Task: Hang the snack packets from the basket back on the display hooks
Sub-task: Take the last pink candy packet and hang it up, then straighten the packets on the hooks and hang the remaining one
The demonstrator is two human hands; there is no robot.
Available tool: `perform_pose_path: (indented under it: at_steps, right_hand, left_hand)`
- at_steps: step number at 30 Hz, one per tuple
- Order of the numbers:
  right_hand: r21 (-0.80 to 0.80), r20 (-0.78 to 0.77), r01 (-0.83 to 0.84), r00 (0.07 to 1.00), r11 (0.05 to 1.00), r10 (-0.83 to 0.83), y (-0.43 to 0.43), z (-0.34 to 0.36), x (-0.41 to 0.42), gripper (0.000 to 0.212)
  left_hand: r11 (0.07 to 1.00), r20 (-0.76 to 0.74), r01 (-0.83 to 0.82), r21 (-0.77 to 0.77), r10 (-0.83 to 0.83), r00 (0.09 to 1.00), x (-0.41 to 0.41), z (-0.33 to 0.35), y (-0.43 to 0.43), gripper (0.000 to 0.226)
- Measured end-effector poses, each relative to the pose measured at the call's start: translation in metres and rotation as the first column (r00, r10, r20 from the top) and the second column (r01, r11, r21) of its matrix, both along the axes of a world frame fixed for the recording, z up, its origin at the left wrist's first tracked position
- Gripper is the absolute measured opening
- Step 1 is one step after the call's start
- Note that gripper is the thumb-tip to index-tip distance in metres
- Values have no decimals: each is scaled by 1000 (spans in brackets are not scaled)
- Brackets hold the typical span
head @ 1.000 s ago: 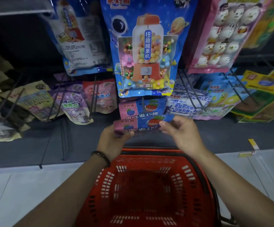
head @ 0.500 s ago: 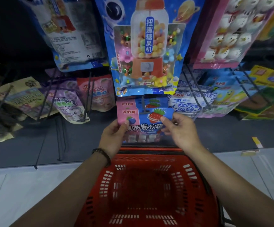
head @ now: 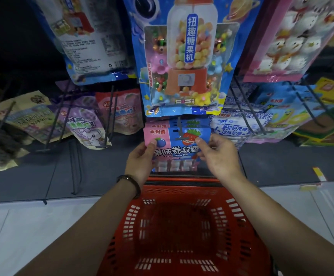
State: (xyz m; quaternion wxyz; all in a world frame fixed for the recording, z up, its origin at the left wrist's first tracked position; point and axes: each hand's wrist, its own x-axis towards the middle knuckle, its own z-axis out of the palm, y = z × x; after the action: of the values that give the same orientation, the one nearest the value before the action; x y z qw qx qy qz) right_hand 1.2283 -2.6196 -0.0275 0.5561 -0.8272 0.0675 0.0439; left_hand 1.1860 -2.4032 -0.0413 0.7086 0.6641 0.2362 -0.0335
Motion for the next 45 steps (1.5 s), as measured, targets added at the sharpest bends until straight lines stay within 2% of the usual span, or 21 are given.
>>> perform_pose_path:
  at_steps: [7, 10, 12, 14, 16, 18, 20, 22, 23, 24, 26, 31, 37, 41, 45]
  right_hand:
    - [3, -25, 6, 1000, 1000, -6, 2, 2, 0, 18]
    - [38, 18, 85, 996, 996, -86, 8, 2, -8, 36]
    - [-2, 80, 153, 985, 988, -152, 13, 1, -17, 40]
    - [-96, 115, 149, 984, 984, -137, 19, 0, -26, 34]
    - [-187, 120, 32, 993, 982, -10, 23, -1, -35, 28]
    - [-304, 109, -104, 984, 947, 143, 26, -1, -42, 32]
    - [-412, 87, -180, 968, 893, 236, 28, 0, -47, 48]
    - [-469, 75, -197, 962, 861, 261, 27, 0, -49, 62]
    - [-492, 66, -201, 962, 847, 266, 26, 0, -49, 66]
    - [-509, 52, -208, 961, 835, 271, 26, 0, -47, 70]
    - [-501, 18, -237, 959, 833, 284, 25, -1, -42, 74]
    - [-392, -21, -308, 945, 867, 326, 19, -9, -21, 86]
    - [-310, -44, -329, 942, 892, 332, 26, -11, 3, 86]
    - [-291, -28, -317, 946, 903, 323, 30, -9, 15, 80]
    - [-276, -46, -304, 952, 912, 304, 37, -10, 16, 78]
  left_hand:
    - [999, -63, 17, 28, -15, 998, 6, 4, 1, 22]
    - [995, -92, -37, 96, 46, 995, 5, 11, 1, 54]
    - [976, -106, -104, 193, 126, 986, 2, 12, -1, 56]
    - [921, -65, -168, 351, 203, 977, -5, 10, -4, 44]
    - [852, 63, -136, 506, 121, 991, -17, 9, -14, 31]
    - [739, 161, -29, 673, -108, 981, -32, 5, -26, 30]
    - [547, 117, 55, 836, -275, 954, -43, 2, -35, 53]
    - [329, -25, 125, 936, -290, 957, -48, -3, -41, 87]
    - [274, -92, 168, 947, -268, 959, -48, -5, -43, 99]
    - [267, -133, 200, 943, -251, 959, -47, -6, -45, 107]
    - [316, -165, 236, 919, -237, 958, -41, -10, -48, 112]
    - [442, -187, 254, 860, -190, 964, -13, -12, -57, 104]
    - [517, -173, 235, 823, -166, 971, 21, -8, -58, 105]
    - [566, -154, 208, 798, -143, 978, 35, -3, -64, 92]
    - [594, -149, 211, 777, -152, 977, 37, -5, -68, 92]
